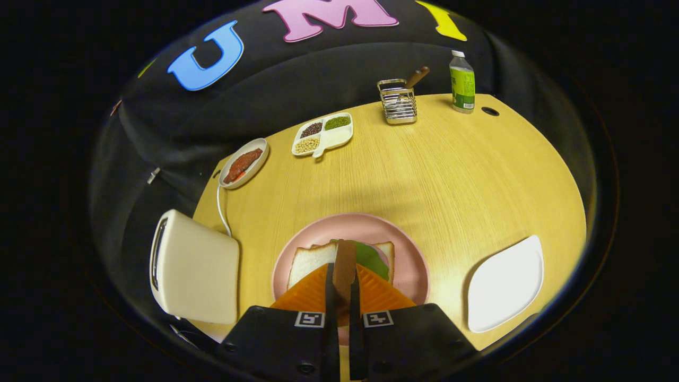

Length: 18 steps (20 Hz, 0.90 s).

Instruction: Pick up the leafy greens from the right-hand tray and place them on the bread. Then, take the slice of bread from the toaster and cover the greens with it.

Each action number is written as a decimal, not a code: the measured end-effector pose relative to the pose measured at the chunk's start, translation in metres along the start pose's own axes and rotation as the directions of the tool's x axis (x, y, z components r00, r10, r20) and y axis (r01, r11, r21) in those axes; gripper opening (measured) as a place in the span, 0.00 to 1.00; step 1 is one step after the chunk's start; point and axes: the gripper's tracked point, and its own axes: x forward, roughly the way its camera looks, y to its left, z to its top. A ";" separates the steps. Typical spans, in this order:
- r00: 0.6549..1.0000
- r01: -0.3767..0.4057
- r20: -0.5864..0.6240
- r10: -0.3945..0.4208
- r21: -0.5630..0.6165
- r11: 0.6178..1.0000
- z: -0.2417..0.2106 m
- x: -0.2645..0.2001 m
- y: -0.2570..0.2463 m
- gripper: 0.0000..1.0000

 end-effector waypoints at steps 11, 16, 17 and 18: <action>0.988 0.148 0.017 -0.151 -0.337 0.930 0.006 0.012 -0.044 0.43; 0.977 0.206 0.041 -0.208 -0.408 0.889 0.008 0.013 -0.056 0.58; 0.974 0.220 0.053 -0.218 -0.429 0.876 0.011 0.012 -0.058 0.61; 0.972 0.230 0.060 -0.227 -0.445 0.866 0.012 0.011 -0.060 0.72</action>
